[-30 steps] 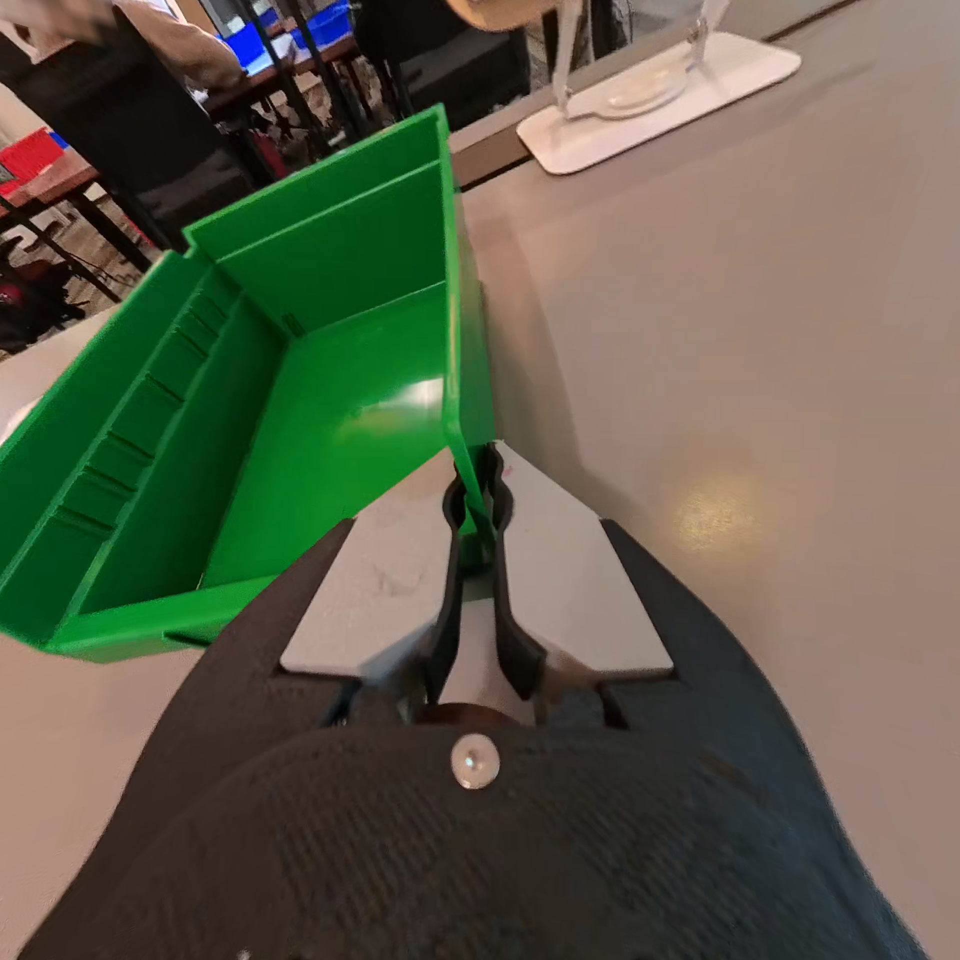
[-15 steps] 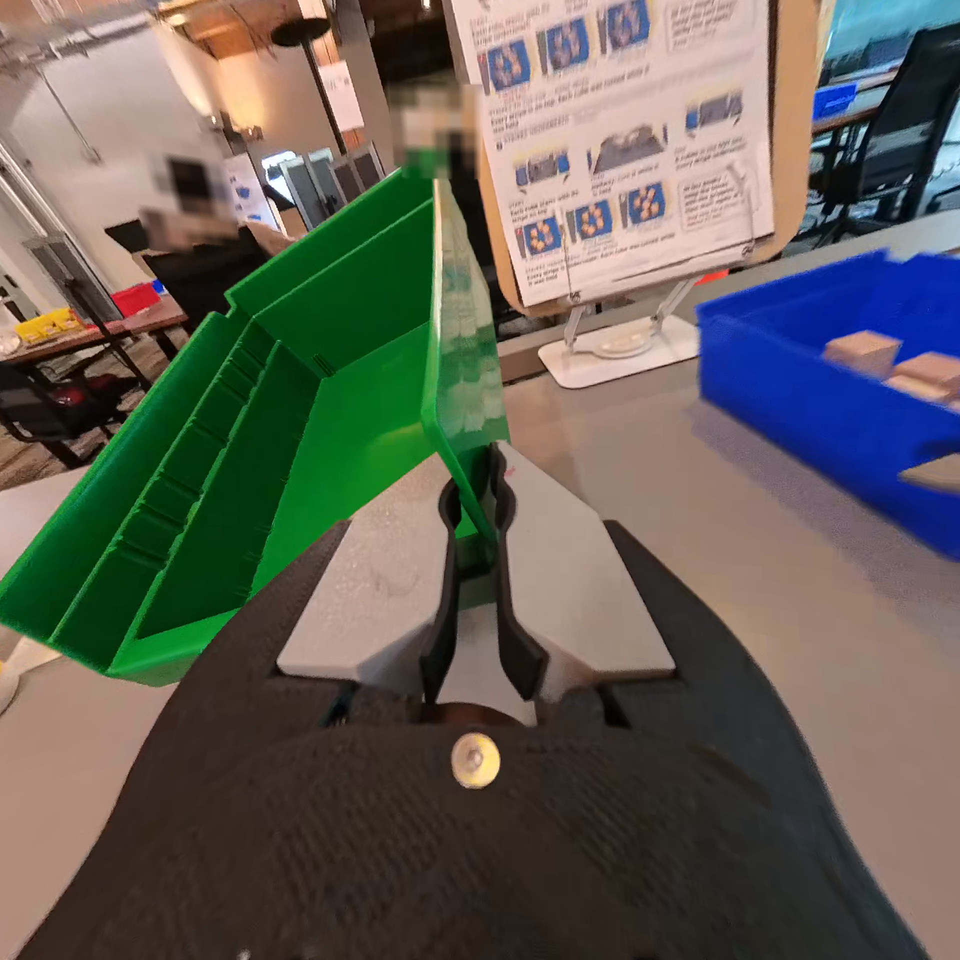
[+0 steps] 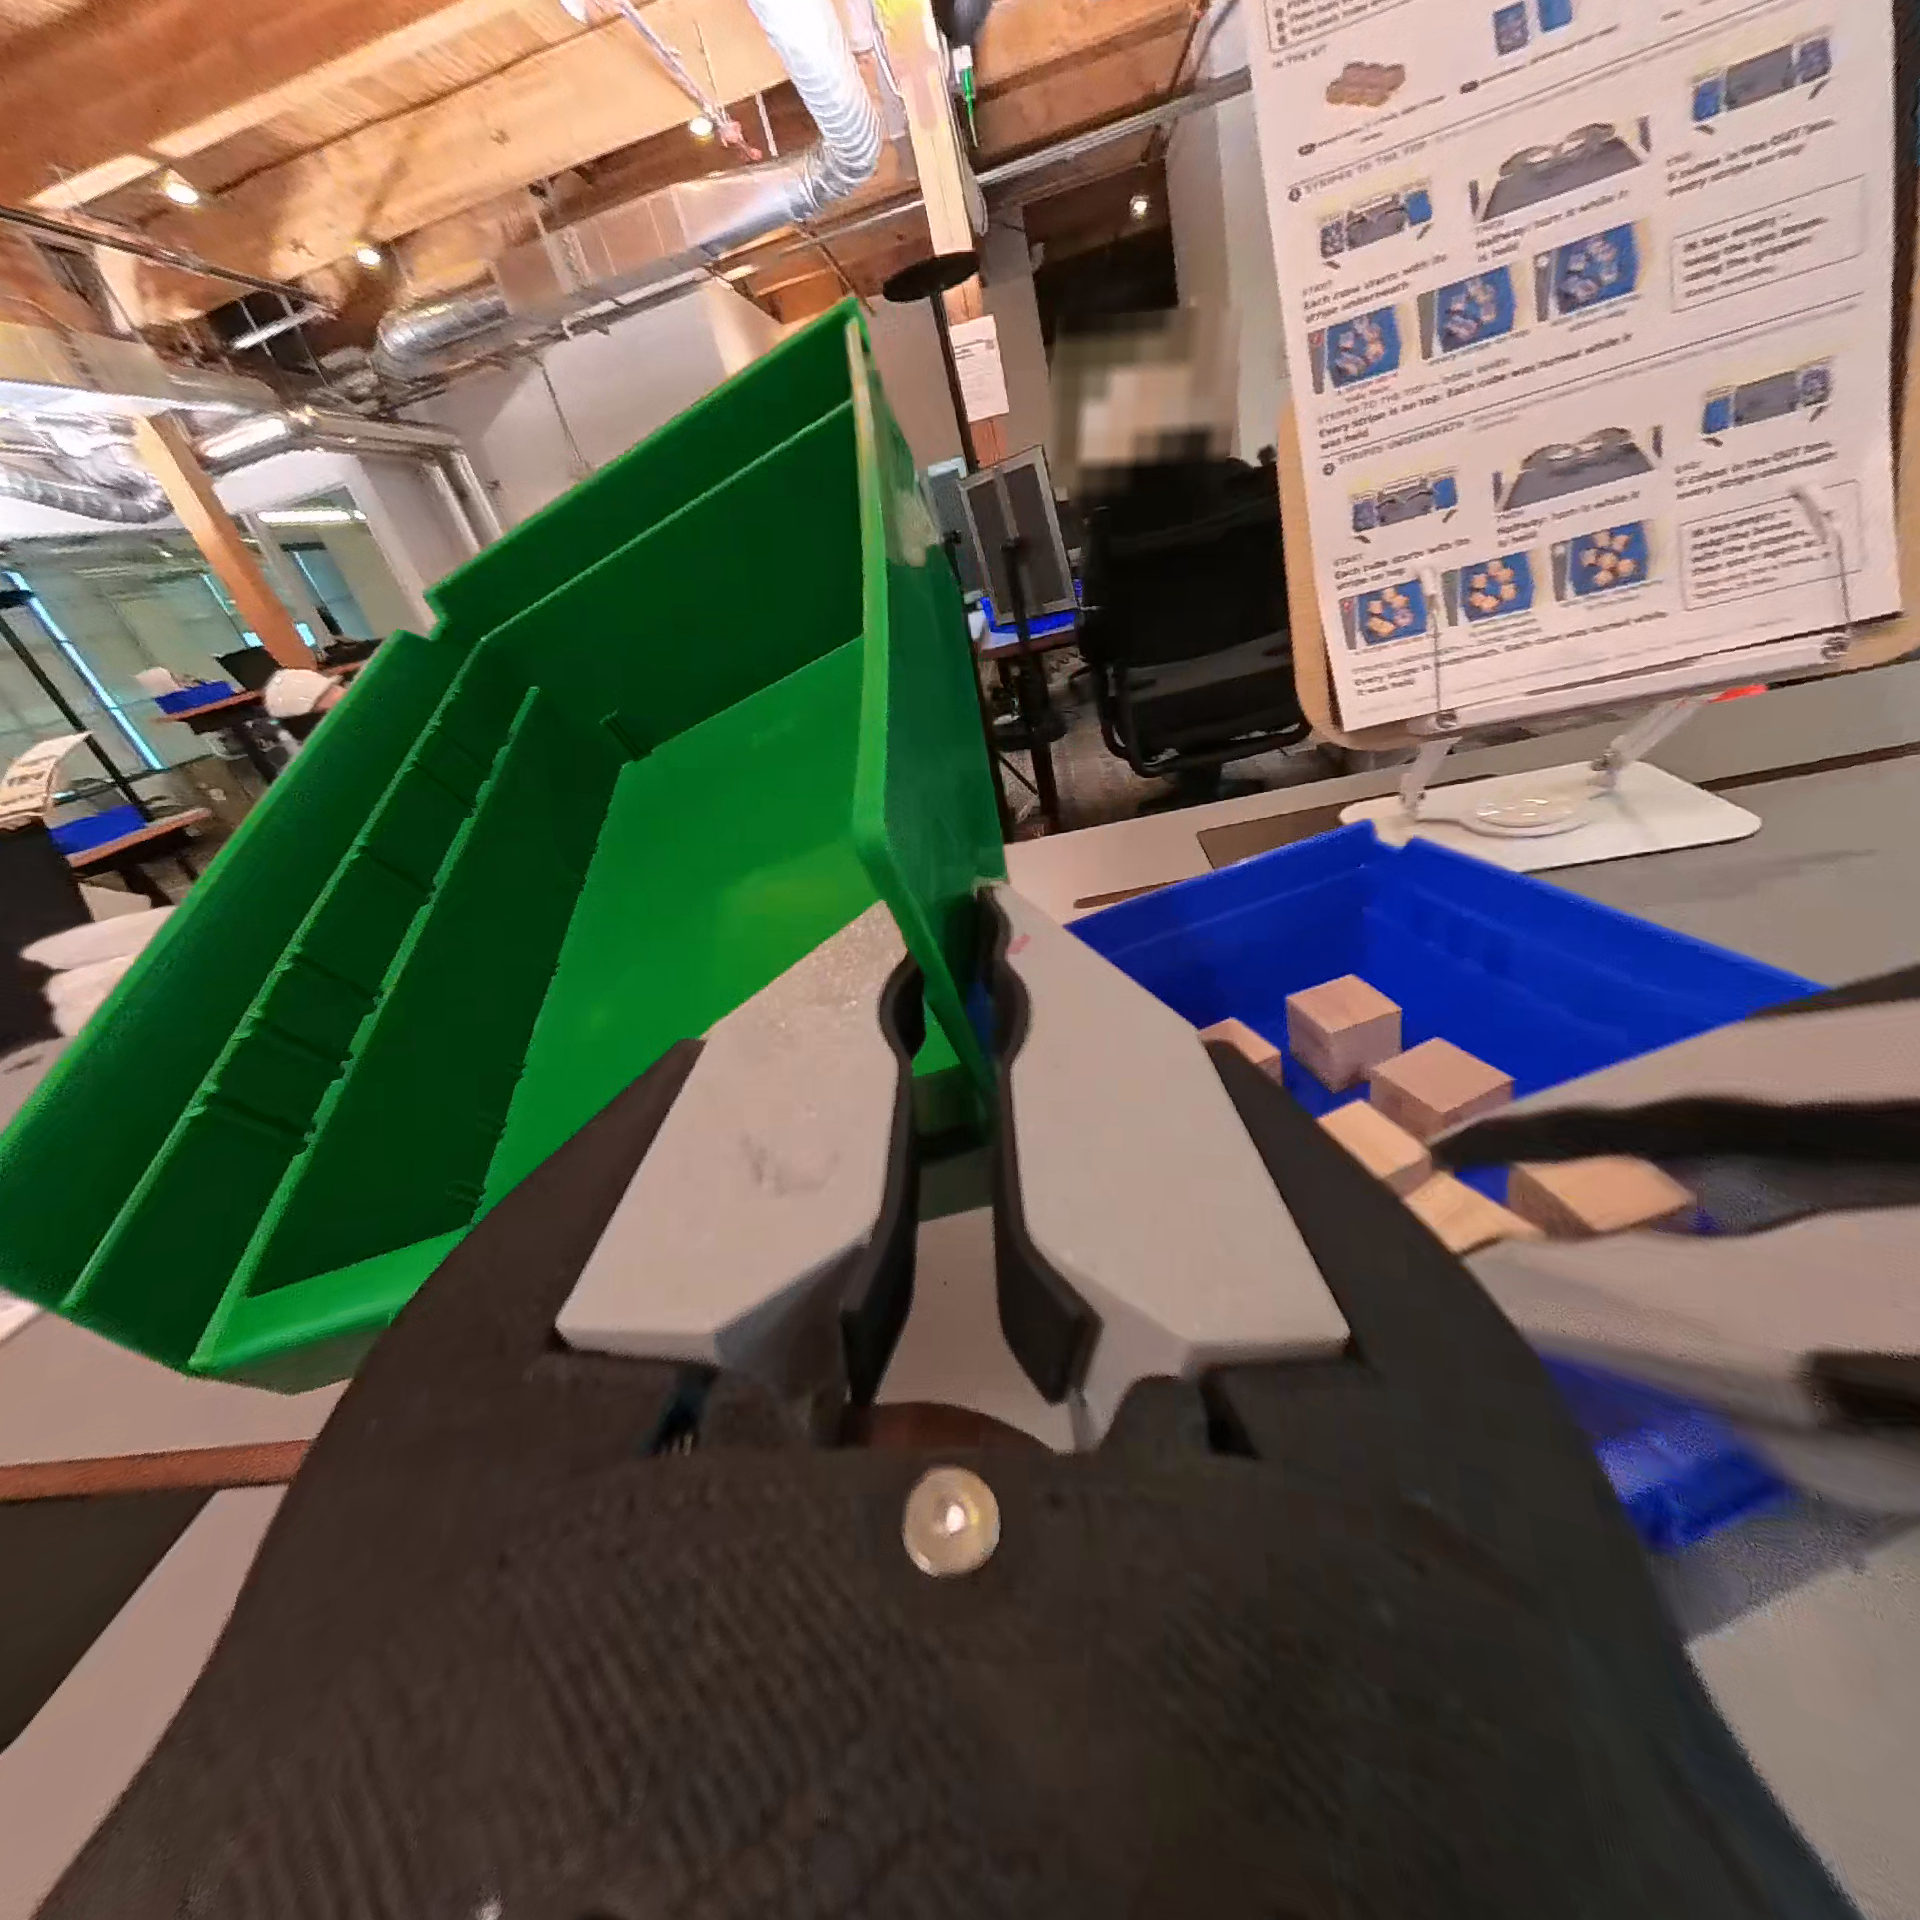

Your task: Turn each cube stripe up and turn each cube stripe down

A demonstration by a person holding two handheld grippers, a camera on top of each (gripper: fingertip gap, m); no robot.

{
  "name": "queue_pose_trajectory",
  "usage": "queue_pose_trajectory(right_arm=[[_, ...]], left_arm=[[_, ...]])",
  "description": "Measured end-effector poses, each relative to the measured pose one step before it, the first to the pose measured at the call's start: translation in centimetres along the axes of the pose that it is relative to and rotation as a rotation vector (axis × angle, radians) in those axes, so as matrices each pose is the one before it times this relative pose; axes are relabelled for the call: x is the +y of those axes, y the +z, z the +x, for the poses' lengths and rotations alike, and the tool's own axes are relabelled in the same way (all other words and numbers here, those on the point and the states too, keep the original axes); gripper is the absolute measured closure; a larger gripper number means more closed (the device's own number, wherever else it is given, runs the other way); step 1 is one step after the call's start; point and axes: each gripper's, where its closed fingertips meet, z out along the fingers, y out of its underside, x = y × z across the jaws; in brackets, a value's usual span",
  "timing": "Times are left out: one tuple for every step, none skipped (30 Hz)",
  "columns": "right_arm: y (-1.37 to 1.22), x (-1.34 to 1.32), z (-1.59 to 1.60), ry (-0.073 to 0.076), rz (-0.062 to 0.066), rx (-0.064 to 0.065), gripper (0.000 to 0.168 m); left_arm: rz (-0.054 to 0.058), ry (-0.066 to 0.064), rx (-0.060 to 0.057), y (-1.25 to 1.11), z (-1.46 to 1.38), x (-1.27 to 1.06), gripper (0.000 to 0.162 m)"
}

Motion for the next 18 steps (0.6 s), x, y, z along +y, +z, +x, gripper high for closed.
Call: queue_pose_trajectory(right_arm=[[-1.585,-0.540,0.616,-0.0051,0.0269,-0.0002,0.133],[-1.758,-0.213,0.855,-0.0077,0.0198,-0.0006,0.132],[-1.908,0.146,1.311,-0.0072,0.0138,0.0125,0.131],[-1.977,0.414,1.792,0.0012,0.0090,0.0289,0.131],[-2.020,0.578,1.983,0.0112,0.0084,0.0268,0.131],[-2.028,0.638,2.030,0.0225,0.0096,0.0197,0.131],[-2.045,0.725,2.088,0.0289,0.0069,0.0181,0.131],[-2.048,0.766,2.189,0.0283,0.0032,0.0245,0.130],[-2.036,0.828,2.322,0.0219,-0.0019,0.0355,0.130],[-1.985,0.863,2.441,0.0135,-0.0060,0.0472,0.129],[-1.917,0.872,2.432,0.0078,-0.0074,0.0515,0.129],[-1.809,0.901,2.329,0.0061,-0.0076,0.0501,0.129],[-1.655,0.925,2.169,0.0056,-0.0095,0.0440,0.129],[-1.475,0.990,1.963,0.0057,-0.0132,0.0365,0.129],[-1.336,1.039,1.847,0.0081,-0.0156,0.0375,0.129],[-1.215,1.025,1.766,0.0081,-0.0140,0.0392,0.129],[-1.101,0.966,1.612,0.0070,-0.0086,0.0360,0.129],[-0.996,0.854,1.470,0.0099,-0.0014,0.0315,0.130]], left_arm=[[0.0061,-0.0004,-0.0020,-0.177,-0.060,-0.197,0.158],[0.0090,-0.0006,0.0063,-0.205,0.209,-0.323,0.158],[0.0120,0.0007,0.0128,-0.220,0.486,-0.449,0.158],[0.0153,0.0003,0.0229,-0.248,0.821,-0.592,0.158],[0.0193,-0.0024,0.0343,-0.237,1.171,-0.721,0.158],[0.0249,-0.0050,0.0420,-0.194,1.494,-0.845,0.158],[0.0268,-0.0058,0.0503,-0.089,1.864,-0.876,0.158],[0.0241,0.0018,0.0571,0.073,2.207,-0.818,0.158],[0.0188,0.0119,0.0618,0.239,2.464,-0.689,0.158],[0.0155,0.0145,0.0653,0.390,2.654,-0.585,0.159],[0.0131,0.0123,0.0674,0.550,2.768,-0.510,0.158],[0.0112,0.0096,0.0671,0.723,2.750,-0.485,0.158],[0.0168,0.0081,0.0602,0.920,2.599,-0.534,0.157],[0.0235,0.0018,0.0539,1.147,2.388,-0.535,0.156],[0.0181,-0.0102,0.0618,1.341,2.386,-0.324,0.156],[0.0072,-0.0151,0.0667,1.523,2.356,-0.050,0.156],[-0.0035,-0.0109,0.0608,1.645,2.227,0.197,0.156],[-0.0140,-0.0017,0.0524,1.774,2.059,0.479,0.156]])
